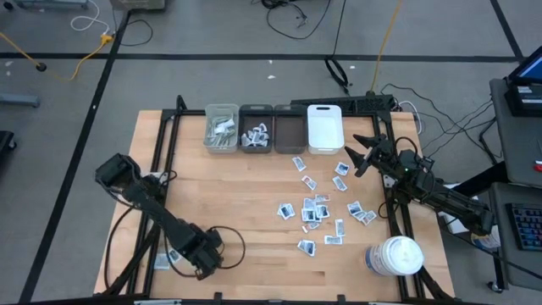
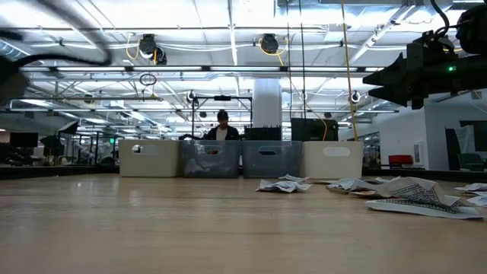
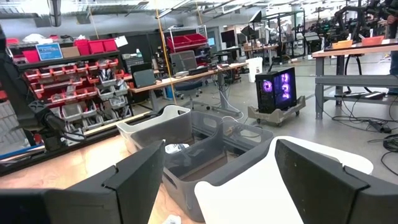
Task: Pick & Place First Aid Supplies
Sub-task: Put the towelette pack into the left black bin
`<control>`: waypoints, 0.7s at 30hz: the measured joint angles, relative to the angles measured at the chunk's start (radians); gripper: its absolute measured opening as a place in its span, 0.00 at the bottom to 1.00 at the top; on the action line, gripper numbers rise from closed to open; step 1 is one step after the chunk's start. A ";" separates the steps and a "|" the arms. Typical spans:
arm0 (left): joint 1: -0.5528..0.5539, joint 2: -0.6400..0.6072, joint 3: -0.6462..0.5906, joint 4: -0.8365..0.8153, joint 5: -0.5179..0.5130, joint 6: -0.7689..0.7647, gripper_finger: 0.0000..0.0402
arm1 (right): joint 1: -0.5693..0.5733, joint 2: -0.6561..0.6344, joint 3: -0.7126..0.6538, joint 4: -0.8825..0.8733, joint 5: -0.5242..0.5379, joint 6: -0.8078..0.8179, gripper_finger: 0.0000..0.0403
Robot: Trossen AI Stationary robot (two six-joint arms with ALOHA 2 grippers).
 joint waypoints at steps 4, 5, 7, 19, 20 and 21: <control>0.035 -0.084 0.003 -0.028 0.001 0.058 0.01 | 0.000 0.000 0.000 0.000 0.000 0.000 0.74; 0.043 -0.105 0.003 -0.036 0.003 0.070 0.01 | 0.000 0.000 0.000 0.000 0.000 0.000 0.74; 0.058 -0.151 0.003 -0.048 0.011 0.099 0.01 | 0.000 0.000 0.000 0.000 0.000 0.000 0.74; 0.095 -0.393 0.005 -0.367 0.025 0.263 0.01 | 0.000 0.000 0.000 0.000 0.000 0.000 0.74; 0.095 -0.403 0.005 -0.392 0.024 0.272 0.01 | 0.000 0.000 0.000 0.000 0.000 0.000 0.74; 0.096 -0.409 0.005 -0.413 0.025 0.280 0.01 | 0.000 0.000 0.000 0.000 0.000 0.000 0.74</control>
